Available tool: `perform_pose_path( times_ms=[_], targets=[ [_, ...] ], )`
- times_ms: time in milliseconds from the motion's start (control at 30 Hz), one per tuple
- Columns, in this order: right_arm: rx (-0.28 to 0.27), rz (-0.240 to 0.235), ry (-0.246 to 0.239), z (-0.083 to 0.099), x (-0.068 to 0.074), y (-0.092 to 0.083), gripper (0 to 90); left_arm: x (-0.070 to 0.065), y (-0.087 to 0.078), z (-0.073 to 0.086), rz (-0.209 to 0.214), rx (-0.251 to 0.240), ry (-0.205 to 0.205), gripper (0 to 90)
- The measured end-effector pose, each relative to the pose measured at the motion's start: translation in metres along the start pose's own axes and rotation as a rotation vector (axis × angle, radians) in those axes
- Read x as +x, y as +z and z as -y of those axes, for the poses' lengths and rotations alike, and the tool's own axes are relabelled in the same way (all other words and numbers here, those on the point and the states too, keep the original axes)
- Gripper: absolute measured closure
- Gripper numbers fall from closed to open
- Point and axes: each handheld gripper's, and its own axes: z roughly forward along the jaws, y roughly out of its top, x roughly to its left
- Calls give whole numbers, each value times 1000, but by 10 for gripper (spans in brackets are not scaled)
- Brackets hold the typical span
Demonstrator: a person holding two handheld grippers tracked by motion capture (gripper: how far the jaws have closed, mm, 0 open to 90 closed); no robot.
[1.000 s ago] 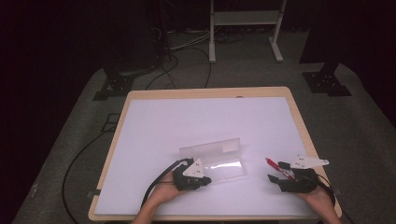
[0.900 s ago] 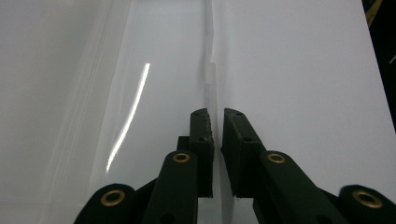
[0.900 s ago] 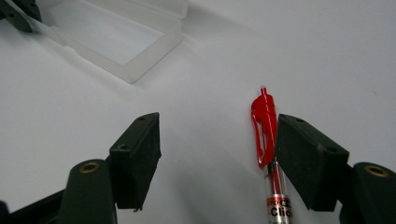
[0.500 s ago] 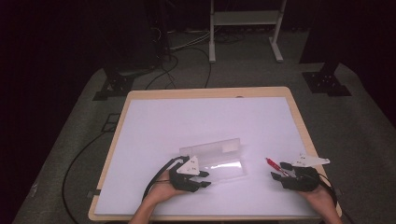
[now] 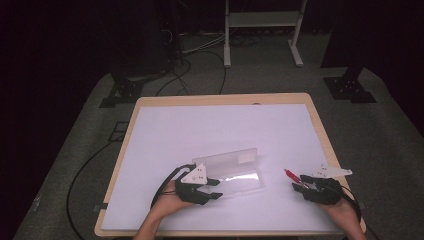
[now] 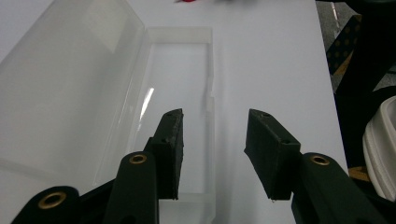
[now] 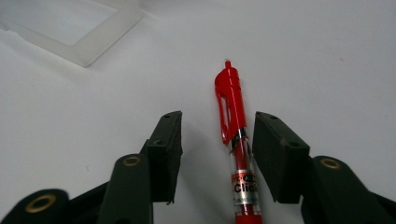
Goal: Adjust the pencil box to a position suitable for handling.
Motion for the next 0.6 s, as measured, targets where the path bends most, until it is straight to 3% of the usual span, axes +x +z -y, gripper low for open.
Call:
perform_pose_path(
  times_ms=[600],
  targets=[
    [17,29,-2,0,0,0,701,-1,-21,-3,-3,-27,5,478]
  ],
)
